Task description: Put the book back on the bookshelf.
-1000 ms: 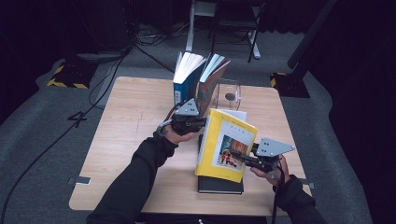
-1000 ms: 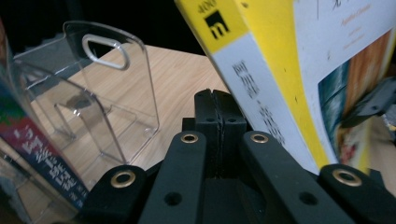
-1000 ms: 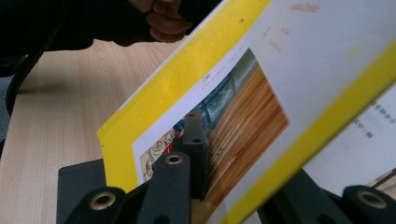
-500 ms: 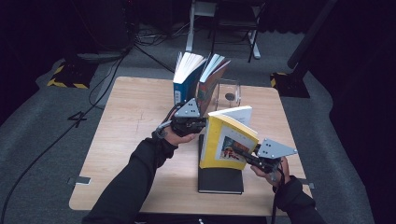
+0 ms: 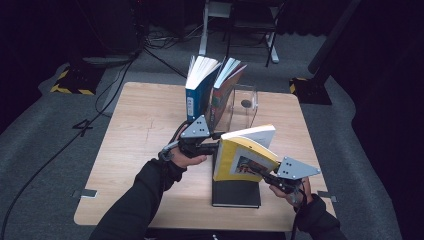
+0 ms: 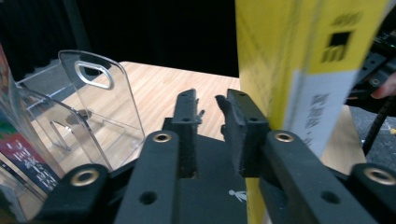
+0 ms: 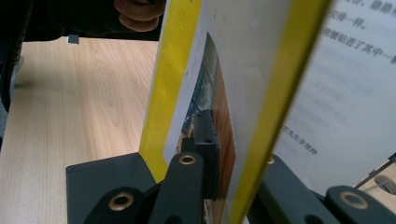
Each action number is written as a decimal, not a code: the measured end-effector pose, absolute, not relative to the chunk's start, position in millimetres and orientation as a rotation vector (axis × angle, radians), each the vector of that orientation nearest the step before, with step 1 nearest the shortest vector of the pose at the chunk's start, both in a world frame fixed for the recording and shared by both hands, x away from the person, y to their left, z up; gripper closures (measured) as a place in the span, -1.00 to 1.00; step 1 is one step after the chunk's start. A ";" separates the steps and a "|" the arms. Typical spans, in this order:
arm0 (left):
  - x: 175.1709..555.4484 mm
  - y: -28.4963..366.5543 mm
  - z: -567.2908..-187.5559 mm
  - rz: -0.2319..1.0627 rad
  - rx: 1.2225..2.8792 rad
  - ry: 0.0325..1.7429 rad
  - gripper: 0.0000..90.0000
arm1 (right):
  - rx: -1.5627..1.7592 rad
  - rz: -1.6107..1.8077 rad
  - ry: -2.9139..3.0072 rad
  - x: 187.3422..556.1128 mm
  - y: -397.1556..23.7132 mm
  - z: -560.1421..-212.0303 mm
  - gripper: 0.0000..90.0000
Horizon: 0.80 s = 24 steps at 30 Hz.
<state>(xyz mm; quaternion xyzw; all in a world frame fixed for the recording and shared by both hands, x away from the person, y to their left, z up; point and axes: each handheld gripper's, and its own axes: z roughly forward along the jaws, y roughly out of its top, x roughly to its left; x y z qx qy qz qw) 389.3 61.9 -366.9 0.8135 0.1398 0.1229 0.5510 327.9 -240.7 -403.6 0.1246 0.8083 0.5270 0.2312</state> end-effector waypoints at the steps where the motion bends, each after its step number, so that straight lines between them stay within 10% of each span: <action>1: 387.2 62.1 -368.0 0.305 1.931 0.328 0.60 | 0.343 1.449 2.222 327.4 -240.9 -403.8 0.93; 24: 354.4 84.4 -415.8 0.336 2.073 0.399 0.26 | 0.315 1.436 2.216 315.9 -242.5 -405.8 0.93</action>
